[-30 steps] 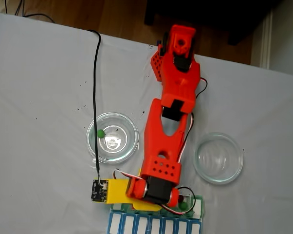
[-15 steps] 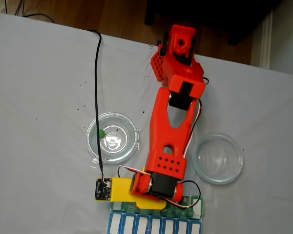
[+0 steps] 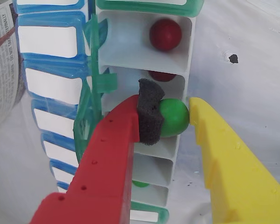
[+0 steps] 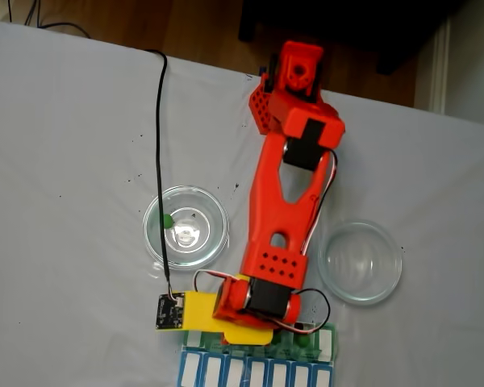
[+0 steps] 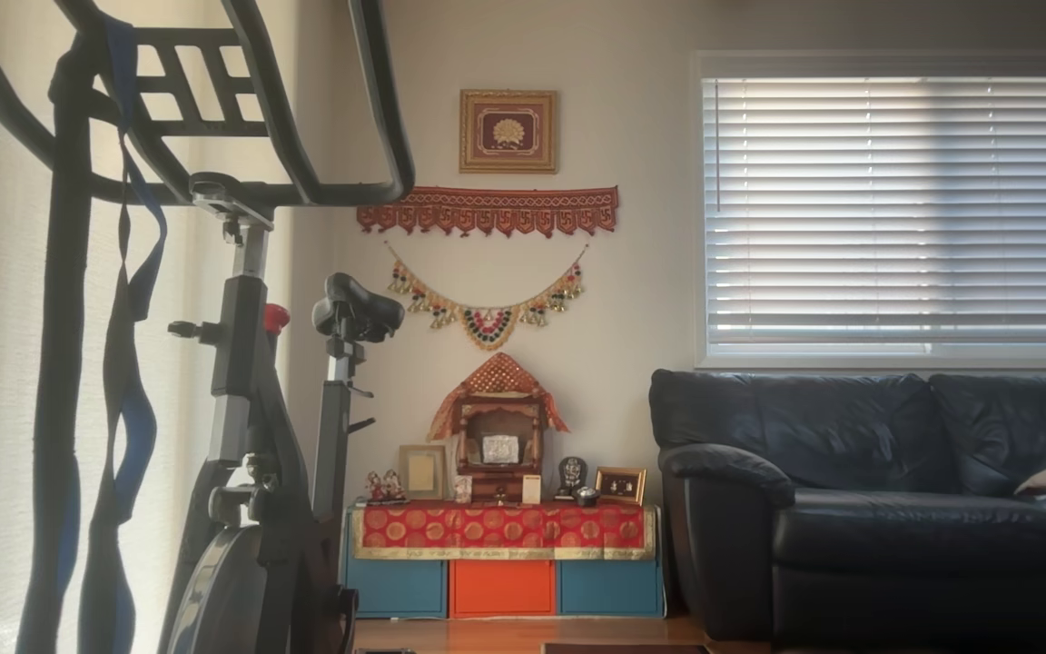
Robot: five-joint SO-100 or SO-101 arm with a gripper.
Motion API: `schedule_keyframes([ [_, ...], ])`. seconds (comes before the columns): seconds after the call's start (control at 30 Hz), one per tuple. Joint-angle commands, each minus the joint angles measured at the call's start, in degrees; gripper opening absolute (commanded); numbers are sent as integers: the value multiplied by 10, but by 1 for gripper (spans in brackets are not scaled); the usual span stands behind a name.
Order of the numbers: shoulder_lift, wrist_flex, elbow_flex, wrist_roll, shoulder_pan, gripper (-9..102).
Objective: Sort medicines into box.
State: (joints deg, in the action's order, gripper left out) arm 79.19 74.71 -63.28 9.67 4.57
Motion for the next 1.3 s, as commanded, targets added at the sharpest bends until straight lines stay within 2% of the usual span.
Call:
schedule_keyframes([
  [0.0, 101, -51, -18, -1, -16, 1],
  [0.77, 178, -267, -202, -30, -33, 1],
  [1.27, 175, -344, -243, 4, -30, 1],
])
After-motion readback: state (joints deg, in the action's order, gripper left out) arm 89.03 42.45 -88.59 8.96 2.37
